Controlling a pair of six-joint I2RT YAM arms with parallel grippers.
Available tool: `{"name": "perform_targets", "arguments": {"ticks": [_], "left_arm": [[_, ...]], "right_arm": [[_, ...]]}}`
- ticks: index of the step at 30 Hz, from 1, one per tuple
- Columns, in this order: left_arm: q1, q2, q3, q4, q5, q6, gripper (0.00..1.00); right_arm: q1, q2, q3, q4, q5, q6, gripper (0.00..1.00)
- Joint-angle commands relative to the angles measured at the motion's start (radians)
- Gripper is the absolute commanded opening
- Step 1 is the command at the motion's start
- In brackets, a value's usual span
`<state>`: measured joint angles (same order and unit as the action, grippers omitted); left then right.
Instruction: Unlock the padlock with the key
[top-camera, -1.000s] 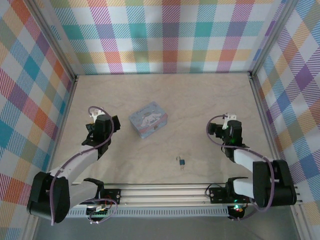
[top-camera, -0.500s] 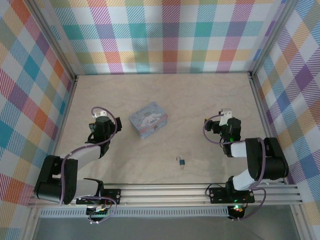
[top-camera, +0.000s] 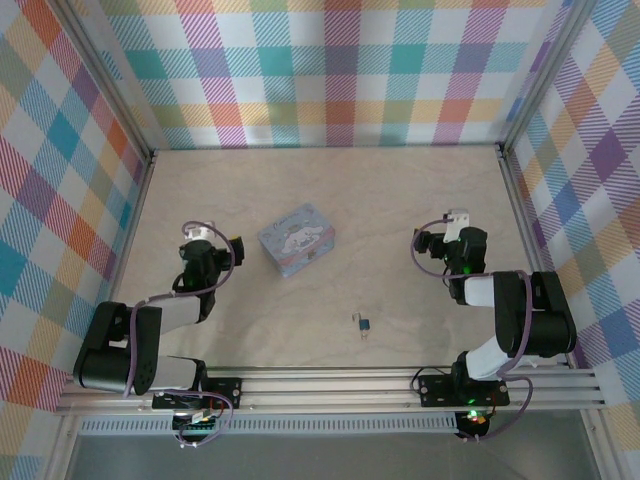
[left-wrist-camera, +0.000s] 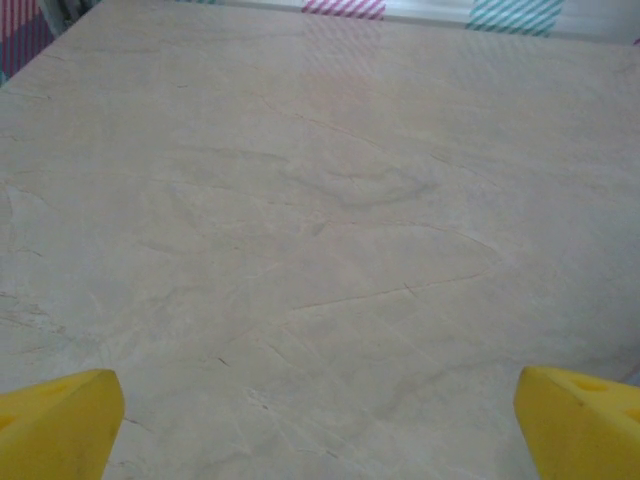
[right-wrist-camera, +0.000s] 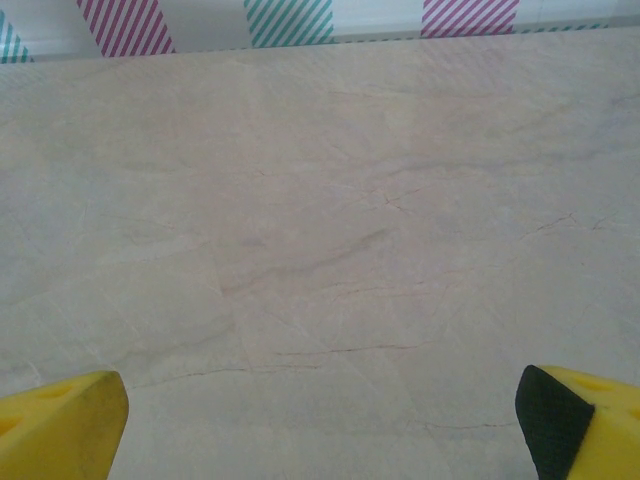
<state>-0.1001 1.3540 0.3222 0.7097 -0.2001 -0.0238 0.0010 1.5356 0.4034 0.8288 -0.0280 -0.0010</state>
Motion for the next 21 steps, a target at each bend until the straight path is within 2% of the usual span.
{"name": "perform_targets", "arguments": {"ticks": [1,8,13,21], "left_arm": [[0.037,0.028,-0.035,0.174,0.031,0.006,1.00],[0.091,0.187,-0.017,0.288,0.102,-0.033,1.00],[0.086,0.203,0.063,0.157,0.141,-0.005,1.00],[0.055,0.209,0.084,0.125,0.095,0.019,1.00]], "right_arm": [[-0.003,0.003,0.011,0.000,-0.017,0.012,1.00],[-0.004,0.003,0.010,0.000,-0.017,0.011,1.00],[-0.004,0.001,0.009,0.001,-0.016,0.010,1.00],[-0.001,0.000,0.008,0.002,-0.015,0.009,1.00]]}}
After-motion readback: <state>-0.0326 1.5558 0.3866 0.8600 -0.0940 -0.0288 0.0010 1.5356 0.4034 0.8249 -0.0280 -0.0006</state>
